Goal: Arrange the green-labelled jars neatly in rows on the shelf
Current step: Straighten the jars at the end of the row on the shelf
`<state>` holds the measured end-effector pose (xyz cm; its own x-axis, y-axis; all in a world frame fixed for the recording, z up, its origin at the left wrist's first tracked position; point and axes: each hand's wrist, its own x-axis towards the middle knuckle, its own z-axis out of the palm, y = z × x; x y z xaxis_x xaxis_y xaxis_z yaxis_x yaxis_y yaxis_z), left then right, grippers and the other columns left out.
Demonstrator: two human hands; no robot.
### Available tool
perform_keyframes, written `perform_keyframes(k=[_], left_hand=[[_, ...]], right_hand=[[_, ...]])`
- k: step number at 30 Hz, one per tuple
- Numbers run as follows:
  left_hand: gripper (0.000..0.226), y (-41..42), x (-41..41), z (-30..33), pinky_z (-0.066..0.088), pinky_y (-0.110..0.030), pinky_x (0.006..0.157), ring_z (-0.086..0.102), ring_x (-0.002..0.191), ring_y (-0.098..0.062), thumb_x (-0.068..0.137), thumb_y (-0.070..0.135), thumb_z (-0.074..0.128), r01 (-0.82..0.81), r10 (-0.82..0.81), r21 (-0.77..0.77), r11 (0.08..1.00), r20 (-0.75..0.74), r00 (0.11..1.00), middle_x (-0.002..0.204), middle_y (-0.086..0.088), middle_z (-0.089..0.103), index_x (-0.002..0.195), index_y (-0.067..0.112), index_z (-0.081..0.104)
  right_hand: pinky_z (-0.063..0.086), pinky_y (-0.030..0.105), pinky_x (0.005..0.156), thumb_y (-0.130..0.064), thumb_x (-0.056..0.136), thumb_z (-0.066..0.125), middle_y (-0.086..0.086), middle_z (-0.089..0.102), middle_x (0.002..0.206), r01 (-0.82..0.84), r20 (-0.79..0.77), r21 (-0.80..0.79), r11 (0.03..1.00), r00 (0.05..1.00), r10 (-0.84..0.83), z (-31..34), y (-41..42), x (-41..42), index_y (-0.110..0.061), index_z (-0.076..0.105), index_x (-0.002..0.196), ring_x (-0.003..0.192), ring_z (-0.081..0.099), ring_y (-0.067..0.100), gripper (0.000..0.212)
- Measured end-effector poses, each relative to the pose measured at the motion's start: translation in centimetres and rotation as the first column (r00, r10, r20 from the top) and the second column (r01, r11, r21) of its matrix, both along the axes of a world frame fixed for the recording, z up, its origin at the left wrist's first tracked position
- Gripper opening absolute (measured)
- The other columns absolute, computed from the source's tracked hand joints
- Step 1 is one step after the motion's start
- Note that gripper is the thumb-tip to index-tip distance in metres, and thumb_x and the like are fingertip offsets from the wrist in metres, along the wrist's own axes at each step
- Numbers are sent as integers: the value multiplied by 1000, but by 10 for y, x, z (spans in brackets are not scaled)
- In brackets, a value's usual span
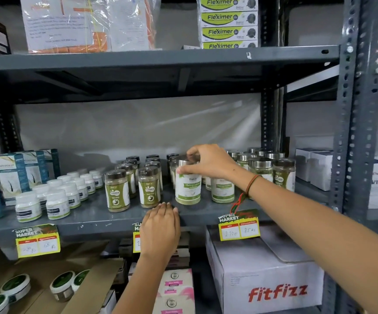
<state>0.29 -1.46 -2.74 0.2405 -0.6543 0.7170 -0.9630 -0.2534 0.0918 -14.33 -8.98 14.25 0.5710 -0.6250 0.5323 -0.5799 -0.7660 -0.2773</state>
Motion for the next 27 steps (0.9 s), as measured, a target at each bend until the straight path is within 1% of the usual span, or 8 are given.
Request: perform_keyframes(k=[2, 4, 7, 14, 17, 20, 22, 27], left_hand=[[50, 0, -1, 1, 48, -38, 94, 66, 103, -25, 97, 31, 30, -4, 4, 9, 1000, 1, 1000, 106, -13, 72, 104, 4, 72], [51, 1, -1, 1, 49, -39, 94, 66, 102, -25, 96, 31, 29, -6, 6, 12, 1000, 4, 1000, 105, -14, 72, 103, 4, 72], [52, 2, -2, 2, 48, -40, 95, 66, 103, -26, 96, 32, 28, -1, 1, 19, 1000, 7, 1000, 105, -15, 72, 104, 4, 71], [53, 1, -1, 2, 48, -42, 94, 65, 104, -27, 96, 32, 28, -3, 3, 23, 1000, -3, 1000, 105, -15, 72, 103, 2, 71], [51, 1, -1, 1, 49, -42, 94, 65, 103, -28, 95, 32, 30, -6, 6, 19, 1000, -2, 1000, 105, -15, 72, 103, 2, 71], [52, 1, 0, 1, 49, -42, 93, 66, 103, -28, 95, 32, 30, -10, 10, 23, 1000, 1, 1000, 104, -16, 72, 103, 1, 71], [52, 0, 0, 0, 48, -43, 93, 66, 102, -28, 95, 32, 31, -17, 17, 18, 1000, 0, 1000, 104, -16, 72, 102, 1, 71], [52, 0, 1, -2, 48, -43, 93, 65, 103, -29, 96, 33, 30, -22, 22, 6, 1000, -9, 1000, 104, -15, 72, 103, 1, 71]], right_hand=[[55, 38, 90, -76, 64, 67, 3, 75, 108, -13, 24, 26, 1000, 1000, 12, 4, 8, -23, -10, 70, 111, 101, 70, 20, 81], [54, 30, 89, -71, 67, 72, -5, 71, 114, -7, 49, 44, 999, 999, 5, 7, 13, -49, -17, 69, 116, 100, 66, 12, 73], [55, 27, 80, -72, 65, 72, -9, 68, 108, 57, 66, 37, 998, 996, -60, 9, 15, -90, -22, 69, 116, 83, 63, 4, 71], [60, 31, 70, -82, 56, 69, -8, 74, 92, 333, 49, 7, 943, 942, -333, 13, -12, -180, -23, 72, 94, 72, 71, 8, 70], [58, 37, 79, -91, 49, 59, -6, 74, 94, 445, -2, -24, 895, 896, -445, 11, -26, -206, -28, 70, 86, 87, 68, 16, 74], [56, 41, 84, -90, 50, 59, 0, 74, 98, 515, -27, -41, 856, 856, -516, 7, -42, -220, -28, 71, 98, 97, 67, 24, 80], [53, 37, 80, -84, 57, 64, 2, 73, 98, 559, -41, -57, 827, 826, -562, 5, -49, -226, -23, 72, 106, 99, 66, 27, 78], [45, 34, 70, -82, 61, 64, 1, 69, 86, 618, -75, -90, 781, 777, -625, -2, -65, -228, -19, 73, 99, 86, 63, 26, 74]])
